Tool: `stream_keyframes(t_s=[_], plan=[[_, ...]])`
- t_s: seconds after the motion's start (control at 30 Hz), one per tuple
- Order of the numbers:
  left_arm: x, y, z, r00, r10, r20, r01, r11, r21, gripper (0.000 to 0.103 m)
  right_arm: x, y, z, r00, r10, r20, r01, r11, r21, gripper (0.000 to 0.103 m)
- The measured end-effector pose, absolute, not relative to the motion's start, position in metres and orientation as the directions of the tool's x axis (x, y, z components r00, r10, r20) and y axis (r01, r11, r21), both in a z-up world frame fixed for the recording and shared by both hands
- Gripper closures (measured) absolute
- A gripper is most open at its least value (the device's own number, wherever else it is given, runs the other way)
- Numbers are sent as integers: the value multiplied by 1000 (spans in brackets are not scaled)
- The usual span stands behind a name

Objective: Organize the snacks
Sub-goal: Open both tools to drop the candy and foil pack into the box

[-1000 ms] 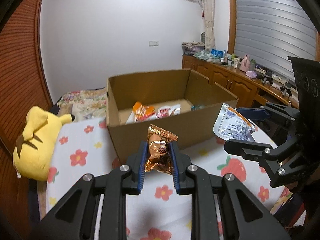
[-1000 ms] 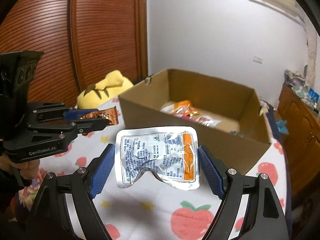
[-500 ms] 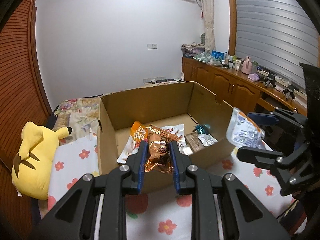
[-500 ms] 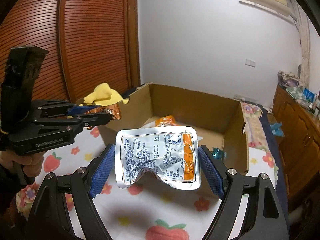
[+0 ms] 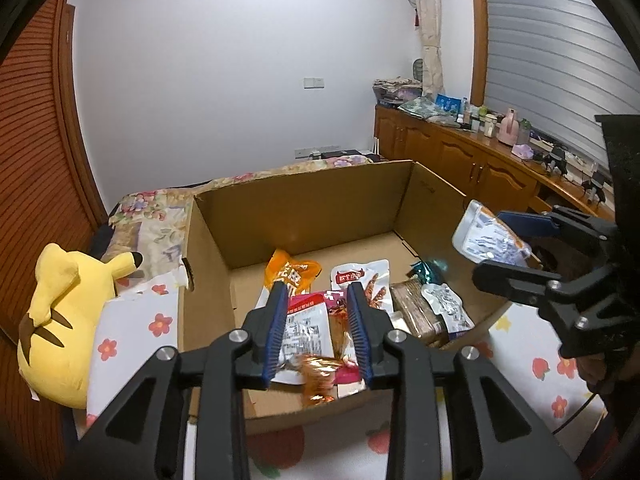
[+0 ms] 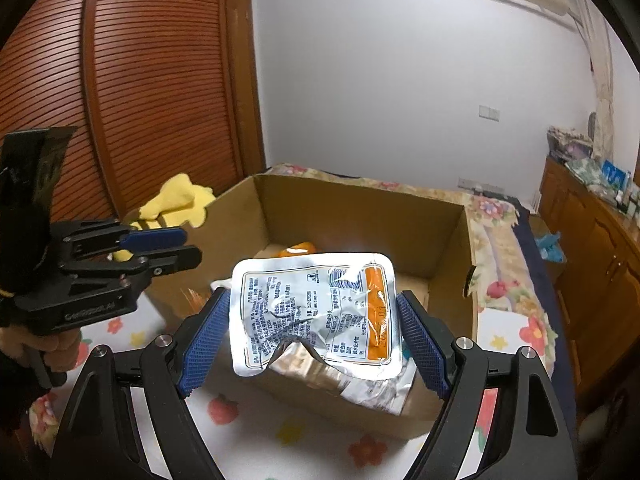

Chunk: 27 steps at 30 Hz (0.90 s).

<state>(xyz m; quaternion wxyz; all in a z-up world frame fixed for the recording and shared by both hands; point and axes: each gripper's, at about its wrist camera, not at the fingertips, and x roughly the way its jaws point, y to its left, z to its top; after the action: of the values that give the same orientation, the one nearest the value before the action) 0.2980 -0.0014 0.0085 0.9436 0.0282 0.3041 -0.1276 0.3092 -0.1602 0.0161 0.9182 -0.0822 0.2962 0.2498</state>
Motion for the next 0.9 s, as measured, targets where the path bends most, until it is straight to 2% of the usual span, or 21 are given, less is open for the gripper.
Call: stream_keyframes(t_s=[0.2, 0.3, 0.77, 0.9], plan=[[305, 5, 6, 791, -206, -576, 231, 973, -30, 61, 332, -157, 5, 699, 376, -609, -479, 878, -8, 18], [305, 6, 5, 807, -179, -563, 217, 976, 1, 60, 340, -155, 1, 701, 359, -617, -466, 885, -14, 18], [300, 11, 4, 817, -193, -544, 221, 975, -14, 50, 347, -150, -8, 708, 342, -617, -447, 894, -17, 17], [297, 11, 2, 825, -184, -534, 212, 977, -10, 37, 344, -146, -7, 719, 335, -610, -447, 894, -37, 14]])
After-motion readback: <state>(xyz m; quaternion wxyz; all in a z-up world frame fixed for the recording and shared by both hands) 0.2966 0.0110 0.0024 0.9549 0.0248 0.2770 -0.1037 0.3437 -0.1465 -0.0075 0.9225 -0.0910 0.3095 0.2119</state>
